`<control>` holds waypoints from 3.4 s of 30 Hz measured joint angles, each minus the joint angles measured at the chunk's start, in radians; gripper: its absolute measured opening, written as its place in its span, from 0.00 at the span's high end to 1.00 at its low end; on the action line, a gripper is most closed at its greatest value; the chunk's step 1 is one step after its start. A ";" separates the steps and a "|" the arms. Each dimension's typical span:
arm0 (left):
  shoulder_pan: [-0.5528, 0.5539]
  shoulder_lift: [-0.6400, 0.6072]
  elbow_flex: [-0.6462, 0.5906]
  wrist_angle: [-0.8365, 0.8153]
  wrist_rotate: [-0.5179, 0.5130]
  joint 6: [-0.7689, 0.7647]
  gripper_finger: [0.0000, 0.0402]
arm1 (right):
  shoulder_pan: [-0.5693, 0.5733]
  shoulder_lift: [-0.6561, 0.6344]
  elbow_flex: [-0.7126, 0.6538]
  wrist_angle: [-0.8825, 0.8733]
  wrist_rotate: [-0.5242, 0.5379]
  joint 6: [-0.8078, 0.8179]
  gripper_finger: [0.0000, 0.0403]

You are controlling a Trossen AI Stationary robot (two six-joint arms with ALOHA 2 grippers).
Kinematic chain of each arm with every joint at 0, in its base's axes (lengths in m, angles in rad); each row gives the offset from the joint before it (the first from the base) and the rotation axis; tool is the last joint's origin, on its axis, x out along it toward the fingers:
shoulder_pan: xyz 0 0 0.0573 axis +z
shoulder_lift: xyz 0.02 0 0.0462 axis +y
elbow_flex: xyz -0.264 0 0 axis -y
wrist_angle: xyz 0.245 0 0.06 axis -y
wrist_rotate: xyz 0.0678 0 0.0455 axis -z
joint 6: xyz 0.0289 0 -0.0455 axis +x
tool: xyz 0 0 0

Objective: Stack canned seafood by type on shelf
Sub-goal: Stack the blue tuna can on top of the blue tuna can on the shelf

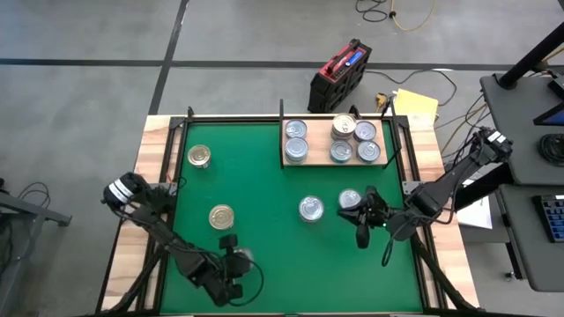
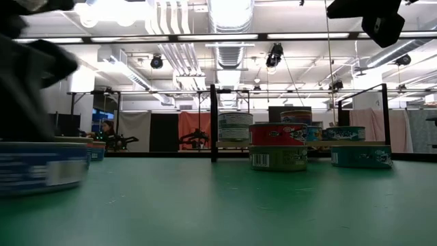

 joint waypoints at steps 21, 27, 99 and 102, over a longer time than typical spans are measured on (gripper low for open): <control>0.171 -0.062 -0.004 0.195 -0.049 0.467 1.00 | -0.012 0.373 0.243 0.063 -0.115 0.028 0.97; 0.093 -0.151 -0.003 -0.024 0.135 0.304 1.00 | -0.051 0.502 0.419 -0.163 -0.154 0.145 0.97; -0.099 -0.039 -0.058 -0.051 -0.103 0.035 1.00 | -0.319 1.148 0.736 0.392 -0.588 -0.065 0.16; -0.099 -0.039 -0.059 -0.048 -0.102 0.036 1.00 | -0.321 1.148 0.736 0.400 -0.589 -0.066 0.16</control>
